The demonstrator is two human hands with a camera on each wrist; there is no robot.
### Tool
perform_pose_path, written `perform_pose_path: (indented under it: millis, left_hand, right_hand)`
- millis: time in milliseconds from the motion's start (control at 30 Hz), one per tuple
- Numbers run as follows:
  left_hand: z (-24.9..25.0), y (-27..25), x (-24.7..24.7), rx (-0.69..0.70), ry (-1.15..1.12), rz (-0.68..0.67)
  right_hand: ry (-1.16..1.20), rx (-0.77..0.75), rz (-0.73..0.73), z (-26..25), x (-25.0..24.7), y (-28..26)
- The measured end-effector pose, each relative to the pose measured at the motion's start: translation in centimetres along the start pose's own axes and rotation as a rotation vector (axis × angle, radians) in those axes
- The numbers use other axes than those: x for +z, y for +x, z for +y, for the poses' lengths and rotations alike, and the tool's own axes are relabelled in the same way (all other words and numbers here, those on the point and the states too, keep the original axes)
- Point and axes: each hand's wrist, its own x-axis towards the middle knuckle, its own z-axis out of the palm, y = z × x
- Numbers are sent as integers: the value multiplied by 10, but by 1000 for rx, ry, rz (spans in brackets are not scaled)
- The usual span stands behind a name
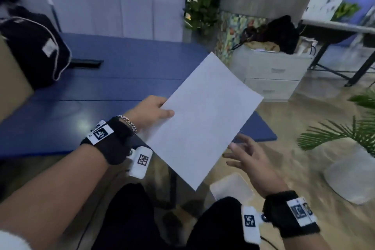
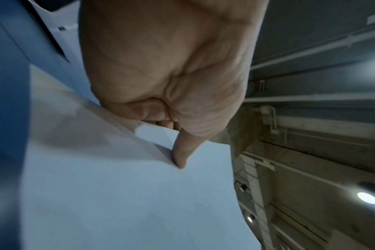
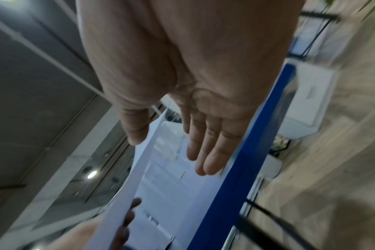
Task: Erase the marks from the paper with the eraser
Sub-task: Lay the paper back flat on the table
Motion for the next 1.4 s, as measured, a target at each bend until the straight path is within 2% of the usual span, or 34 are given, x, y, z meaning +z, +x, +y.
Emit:
perform_pose_path:
  millis: [167, 300, 467, 700, 900, 1167, 1333, 1400]
  left_hand:
    - [-41, -24, -38, -127, -181, 239]
    - [-59, -49, -51, -238, -243, 354]
    - [-67, -62, -55, -216, -75, 283]
    - [-96, -23, -60, -298, 305, 194]
    - [-108, -1, -69, -287, 396, 156]
    - [-112, -2, -69, -277, 408, 94]
    - [-112, 3, -73, -258, 545, 76]
    - [-109, 4, -74, -271, 603, -14]
  right_hand:
    - [-12, -59, -72, -6, 85, 31]
    - [-72, -68, -117, 0, 121, 55]
    - [-220, -106, -123, 10, 132, 82]
    - [-500, -126, -115, 15, 130, 134]
    - [-628, -109, -110, 18, 128, 153]
    - [-731, -143, -130, 15, 118, 143]
    - [-962, -235, -202, 8, 127, 143]
    - [-1077, -250, -263, 2, 134, 146]
